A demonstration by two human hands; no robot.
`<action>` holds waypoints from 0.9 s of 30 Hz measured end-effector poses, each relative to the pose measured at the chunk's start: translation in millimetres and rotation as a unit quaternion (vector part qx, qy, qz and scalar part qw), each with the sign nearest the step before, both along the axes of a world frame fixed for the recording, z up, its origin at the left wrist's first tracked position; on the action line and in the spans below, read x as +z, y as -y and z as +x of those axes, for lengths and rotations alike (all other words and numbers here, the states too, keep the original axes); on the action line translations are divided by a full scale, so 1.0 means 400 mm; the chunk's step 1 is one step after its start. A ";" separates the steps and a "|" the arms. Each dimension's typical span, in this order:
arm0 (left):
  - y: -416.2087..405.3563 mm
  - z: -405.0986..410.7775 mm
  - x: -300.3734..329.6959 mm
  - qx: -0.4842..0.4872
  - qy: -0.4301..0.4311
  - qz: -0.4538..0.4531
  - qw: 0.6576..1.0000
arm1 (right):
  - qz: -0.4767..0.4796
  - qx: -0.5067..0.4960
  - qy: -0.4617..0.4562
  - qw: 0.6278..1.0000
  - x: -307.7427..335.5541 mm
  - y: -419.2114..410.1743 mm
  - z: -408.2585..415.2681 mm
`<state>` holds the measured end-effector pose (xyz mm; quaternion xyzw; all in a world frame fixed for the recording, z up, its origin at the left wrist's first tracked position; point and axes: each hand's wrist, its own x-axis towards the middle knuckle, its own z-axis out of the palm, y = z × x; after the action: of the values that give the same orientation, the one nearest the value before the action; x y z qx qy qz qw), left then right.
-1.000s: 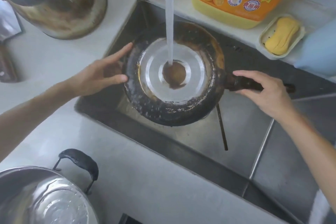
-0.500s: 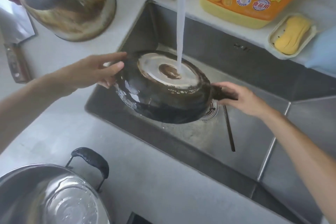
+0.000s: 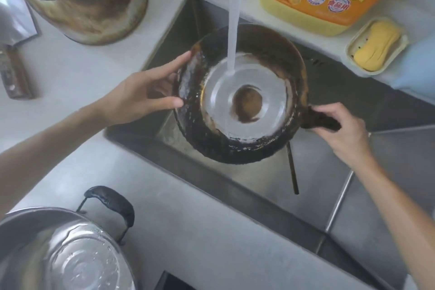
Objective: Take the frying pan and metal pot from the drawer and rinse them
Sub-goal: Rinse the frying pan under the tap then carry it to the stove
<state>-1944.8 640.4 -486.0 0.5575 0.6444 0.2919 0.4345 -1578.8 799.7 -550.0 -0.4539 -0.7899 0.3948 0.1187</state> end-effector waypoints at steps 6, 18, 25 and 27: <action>-0.069 0.039 0.060 0.068 0.009 -0.042 0.997 | -0.181 0.083 0.003 0.980 -0.113 0.057 -0.021; 0.033 -0.075 -0.093 0.123 0.236 -0.250 0.931 | 0.011 0.173 0.078 0.982 0.049 -0.134 -0.106; 0.042 -0.023 -0.035 0.122 0.136 -0.065 0.981 | 0.040 0.045 0.003 0.998 0.024 -0.049 -0.053; 0.029 -0.001 0.003 0.107 0.123 -0.042 0.986 | -0.002 0.026 -0.012 1.000 -0.032 -0.014 -0.038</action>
<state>-1945.2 628.9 -484.8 0.4260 0.6538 0.3758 0.4998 -1594.1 805.2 -562.8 -0.4287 -0.7989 0.4053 0.1173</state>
